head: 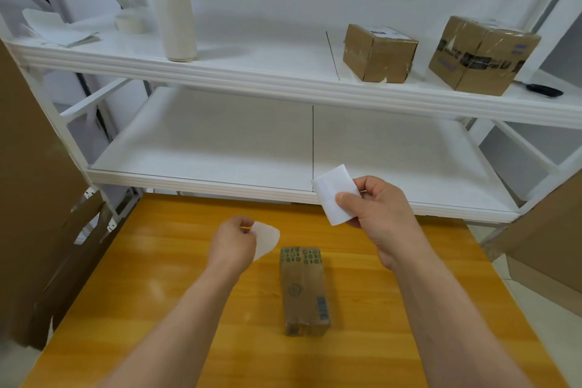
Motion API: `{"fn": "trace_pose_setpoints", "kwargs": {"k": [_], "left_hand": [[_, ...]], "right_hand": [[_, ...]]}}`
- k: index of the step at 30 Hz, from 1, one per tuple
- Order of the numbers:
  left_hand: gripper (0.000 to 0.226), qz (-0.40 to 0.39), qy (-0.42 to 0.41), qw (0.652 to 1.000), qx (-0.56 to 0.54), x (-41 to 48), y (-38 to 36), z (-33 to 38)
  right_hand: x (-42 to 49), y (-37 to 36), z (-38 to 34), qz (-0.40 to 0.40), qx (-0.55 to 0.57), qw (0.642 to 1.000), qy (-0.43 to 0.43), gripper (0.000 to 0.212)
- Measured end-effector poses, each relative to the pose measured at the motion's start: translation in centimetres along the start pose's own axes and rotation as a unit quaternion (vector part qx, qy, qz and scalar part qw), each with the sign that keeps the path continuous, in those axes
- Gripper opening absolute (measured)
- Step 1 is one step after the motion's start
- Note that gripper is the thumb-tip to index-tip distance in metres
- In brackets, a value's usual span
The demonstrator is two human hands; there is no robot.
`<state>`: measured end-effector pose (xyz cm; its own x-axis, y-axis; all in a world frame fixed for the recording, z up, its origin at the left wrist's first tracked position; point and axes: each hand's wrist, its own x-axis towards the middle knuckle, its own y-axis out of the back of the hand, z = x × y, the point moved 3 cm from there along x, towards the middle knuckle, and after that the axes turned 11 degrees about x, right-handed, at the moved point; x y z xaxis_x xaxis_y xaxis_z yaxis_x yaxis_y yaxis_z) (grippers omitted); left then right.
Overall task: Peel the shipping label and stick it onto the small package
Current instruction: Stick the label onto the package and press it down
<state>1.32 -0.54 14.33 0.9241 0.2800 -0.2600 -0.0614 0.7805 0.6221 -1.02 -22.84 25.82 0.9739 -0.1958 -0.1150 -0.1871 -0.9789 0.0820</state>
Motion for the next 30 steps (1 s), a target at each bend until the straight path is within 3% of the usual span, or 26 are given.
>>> {"fn": "trace_pose_setpoints", "kwargs": {"k": [18, 21, 30], "left_hand": [[0.063, -0.141, 0.002, 0.99, -0.024, 0.7, -1.4, -2.3], [0.06, -0.154, -0.007, 0.987, -0.038, 0.3, -1.3, -2.1], [0.019, -0.154, -0.077, 0.969, -0.175, -2.5, 1.0, 3.6]], "right_hand": [[-0.4, -0.1, 0.3, -0.011, -0.008, 1.0, -0.003, 0.009], [-0.5, -0.2, 0.4, -0.014, -0.008, 1.0, -0.003, 0.01], [-1.1, -0.9, 0.4, -0.024, -0.043, 0.999, 0.004, 0.007]]}}
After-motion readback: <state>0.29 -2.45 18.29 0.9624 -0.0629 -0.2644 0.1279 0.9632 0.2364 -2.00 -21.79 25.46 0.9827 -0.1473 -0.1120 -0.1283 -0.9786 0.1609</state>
